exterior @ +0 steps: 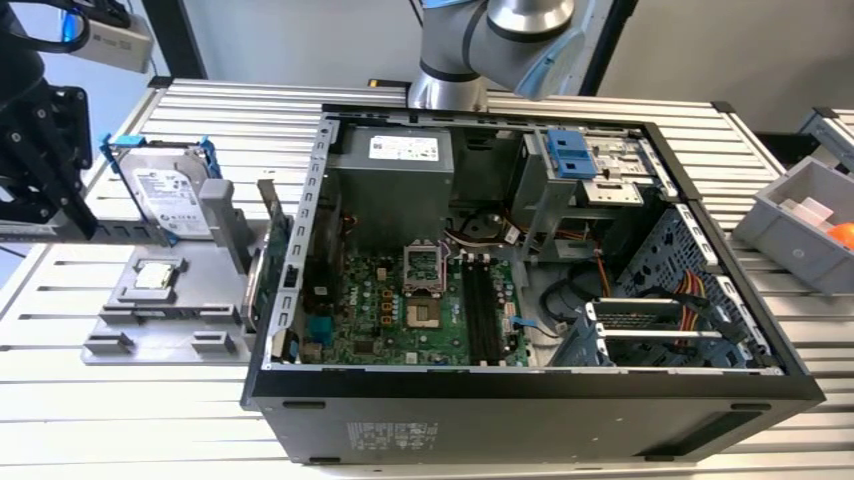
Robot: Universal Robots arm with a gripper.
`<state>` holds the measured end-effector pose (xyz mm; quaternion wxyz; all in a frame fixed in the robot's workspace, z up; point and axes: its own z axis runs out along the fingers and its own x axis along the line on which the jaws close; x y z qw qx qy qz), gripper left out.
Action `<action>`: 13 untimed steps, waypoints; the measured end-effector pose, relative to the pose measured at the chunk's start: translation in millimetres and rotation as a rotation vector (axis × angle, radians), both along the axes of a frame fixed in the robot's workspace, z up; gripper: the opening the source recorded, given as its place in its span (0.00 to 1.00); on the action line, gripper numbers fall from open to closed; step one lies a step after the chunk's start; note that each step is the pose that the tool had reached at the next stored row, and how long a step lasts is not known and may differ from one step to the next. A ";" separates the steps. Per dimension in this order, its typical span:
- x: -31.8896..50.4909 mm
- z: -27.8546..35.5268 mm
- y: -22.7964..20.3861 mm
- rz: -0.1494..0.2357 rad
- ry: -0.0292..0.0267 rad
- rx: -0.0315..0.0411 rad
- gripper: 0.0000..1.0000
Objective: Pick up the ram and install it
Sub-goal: 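Pick up the ram and move it above insertion slot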
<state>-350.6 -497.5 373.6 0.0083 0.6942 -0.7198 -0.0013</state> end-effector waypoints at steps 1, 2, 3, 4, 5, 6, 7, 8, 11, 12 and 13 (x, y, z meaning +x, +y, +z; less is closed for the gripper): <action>0.0 1.1 0.0 0.000 0.0000 -0.0002 0.00; 0.0 2.1 0.0 0.000 0.0000 -0.0006 0.00; 0.0 2.4 0.1 0.000 -0.0003 -0.0010 0.00; 0.0 2.5 0.1 0.000 -0.0005 -0.0012 0.00; 0.0 2.5 0.1 0.000 -0.0006 -0.0013 0.00; 0.0 2.7 0.1 0.000 -0.0004 -0.0015 0.00; 0.0 3.3 0.1 0.000 0.0000 -0.0021 0.00; 0.0 4.2 0.1 0.000 0.0002 -0.0023 0.00; 0.0 7.7 0.1 0.000 -0.0001 -0.0021 0.00; 0.0 8.9 0.1 0.000 -0.0002 -0.0021 0.00; 0.0 10.1 0.1 0.000 -0.0002 -0.0020 0.00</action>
